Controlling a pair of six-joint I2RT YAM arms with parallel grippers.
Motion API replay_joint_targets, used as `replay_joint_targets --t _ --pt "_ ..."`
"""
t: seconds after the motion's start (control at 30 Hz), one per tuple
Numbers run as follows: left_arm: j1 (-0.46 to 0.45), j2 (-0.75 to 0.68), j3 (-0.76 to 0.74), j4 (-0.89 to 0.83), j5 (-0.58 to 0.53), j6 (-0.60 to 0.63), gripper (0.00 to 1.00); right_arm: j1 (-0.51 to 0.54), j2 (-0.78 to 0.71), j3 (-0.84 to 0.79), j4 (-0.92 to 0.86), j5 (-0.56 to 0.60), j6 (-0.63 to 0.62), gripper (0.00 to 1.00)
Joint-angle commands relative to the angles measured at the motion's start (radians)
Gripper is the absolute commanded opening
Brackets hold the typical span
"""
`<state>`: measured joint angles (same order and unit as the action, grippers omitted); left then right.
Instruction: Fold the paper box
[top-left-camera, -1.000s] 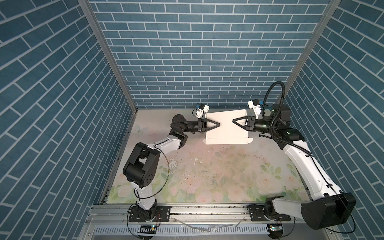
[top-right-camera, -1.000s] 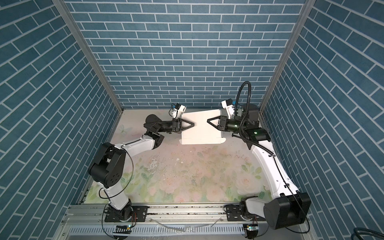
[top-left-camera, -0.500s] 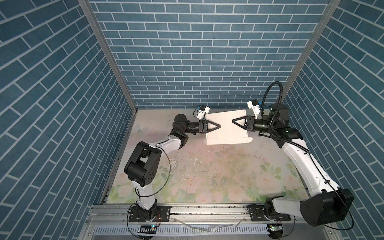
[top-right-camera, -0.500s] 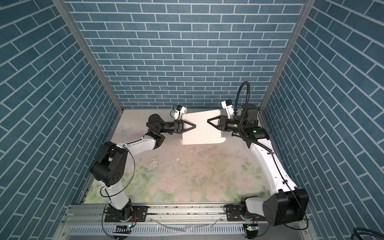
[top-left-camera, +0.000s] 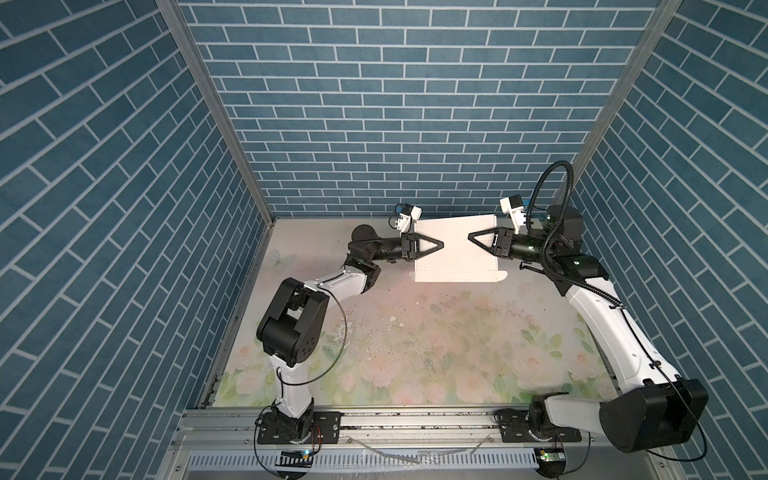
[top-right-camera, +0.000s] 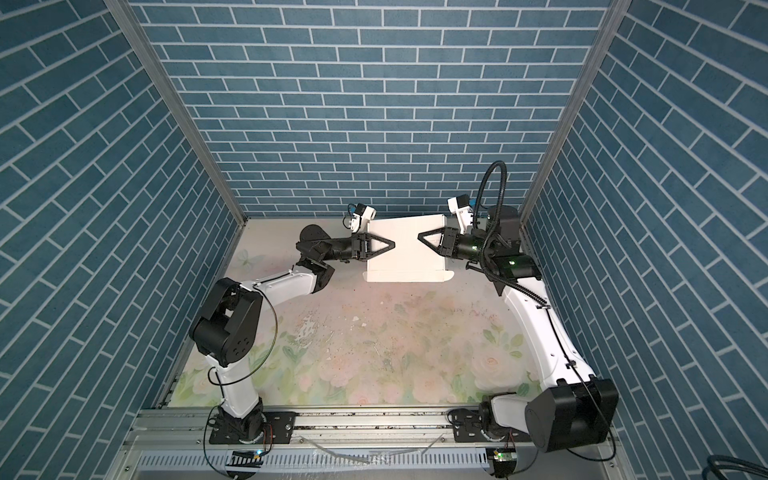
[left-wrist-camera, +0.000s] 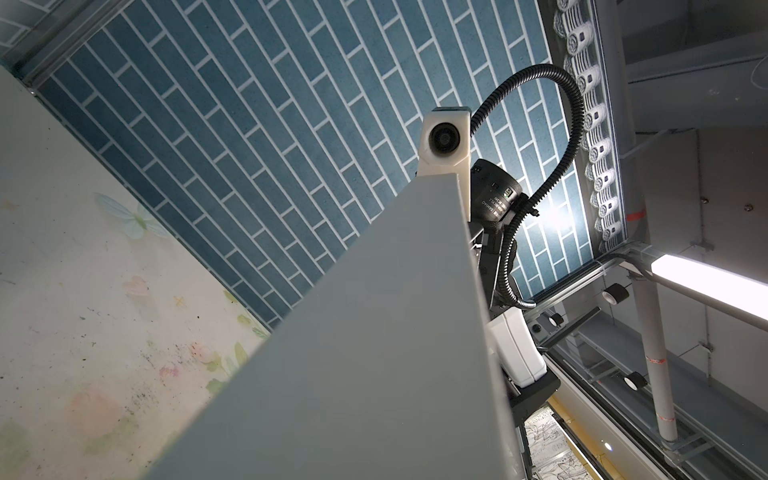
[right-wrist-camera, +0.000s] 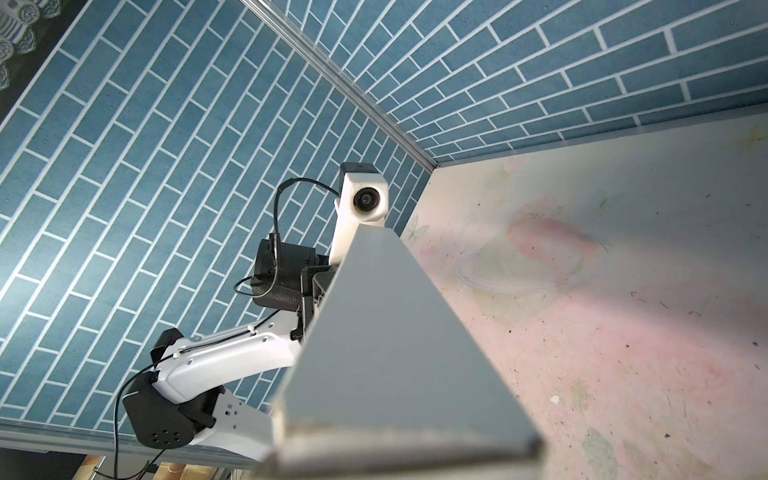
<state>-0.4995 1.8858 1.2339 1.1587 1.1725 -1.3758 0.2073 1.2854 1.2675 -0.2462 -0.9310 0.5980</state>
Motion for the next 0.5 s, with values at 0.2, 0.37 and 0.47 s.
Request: replay_joint_targets --t 0.2,0.37,0.47 --pt "-0.055 -0.010 0.089 0.194 -0.026 -0.068 0.43 0.021 0.031 -0.039 -0.005 0.096 0.000 0.10" --pt "-0.055 -0.002 0.108 0.239 -0.024 -0.110 0.49 0.021 0.040 -0.031 -0.006 0.098 -0.001 0.11" --pt "-0.055 -0.002 0.116 0.245 -0.018 -0.121 0.49 0.021 0.043 -0.025 -0.009 0.098 -0.004 0.11"
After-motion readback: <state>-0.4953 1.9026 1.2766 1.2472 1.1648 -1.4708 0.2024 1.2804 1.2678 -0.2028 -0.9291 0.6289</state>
